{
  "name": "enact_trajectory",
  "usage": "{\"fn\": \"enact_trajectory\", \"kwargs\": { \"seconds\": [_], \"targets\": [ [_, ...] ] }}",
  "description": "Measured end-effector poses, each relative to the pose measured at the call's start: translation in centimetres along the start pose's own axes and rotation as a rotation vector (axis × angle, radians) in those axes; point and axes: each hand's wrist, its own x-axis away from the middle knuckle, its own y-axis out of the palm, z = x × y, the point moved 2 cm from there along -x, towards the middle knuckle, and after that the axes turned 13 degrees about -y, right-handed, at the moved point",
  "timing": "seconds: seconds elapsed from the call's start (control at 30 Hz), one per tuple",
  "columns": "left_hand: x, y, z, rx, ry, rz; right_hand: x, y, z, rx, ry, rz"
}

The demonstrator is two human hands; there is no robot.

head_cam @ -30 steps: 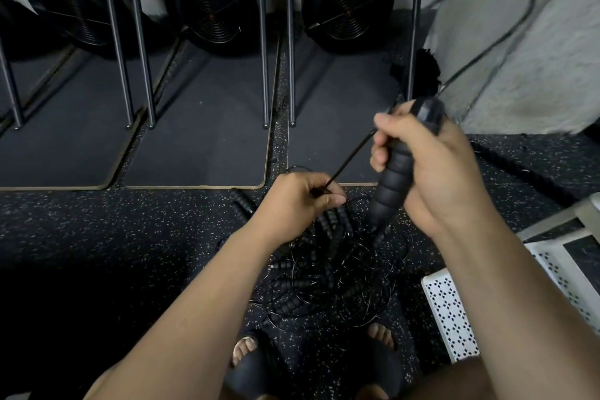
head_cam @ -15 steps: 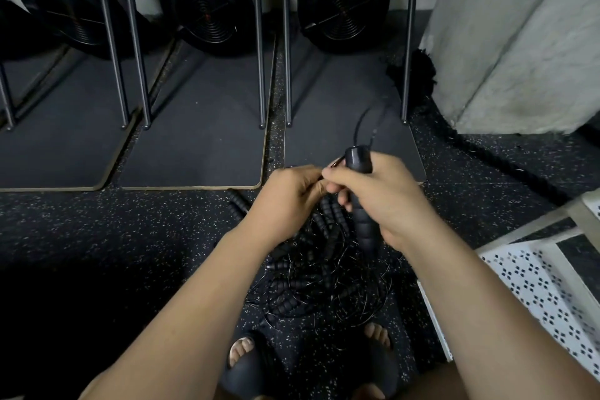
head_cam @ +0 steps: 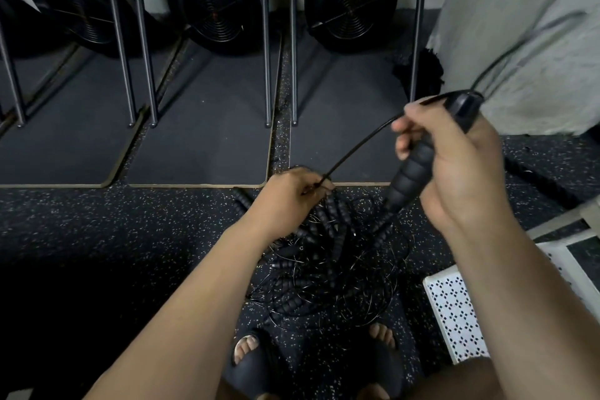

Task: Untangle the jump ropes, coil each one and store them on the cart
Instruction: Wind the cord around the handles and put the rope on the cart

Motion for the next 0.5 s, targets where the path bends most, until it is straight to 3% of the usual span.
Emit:
{"fn": "enact_trajectory", "kwargs": {
  "seconds": [0.17, 0.33, 0.5],
  "targets": [
    [-0.1, 0.4, 0.2, 0.003, -0.024, -0.031, -0.4, -0.4, 1.0, -0.067, 0.114, 0.032],
    [0.3, 0.4, 1.5, 0.037, 0.119, 0.027, 0.9, 0.5, 3.9, 0.156, 0.31, -0.147],
    [0.9, 0.2, 2.9, 0.046, 0.231, 0.05, 1.8, 1.4, 4.7, 0.334, 0.219, -0.329]
  ]
}}
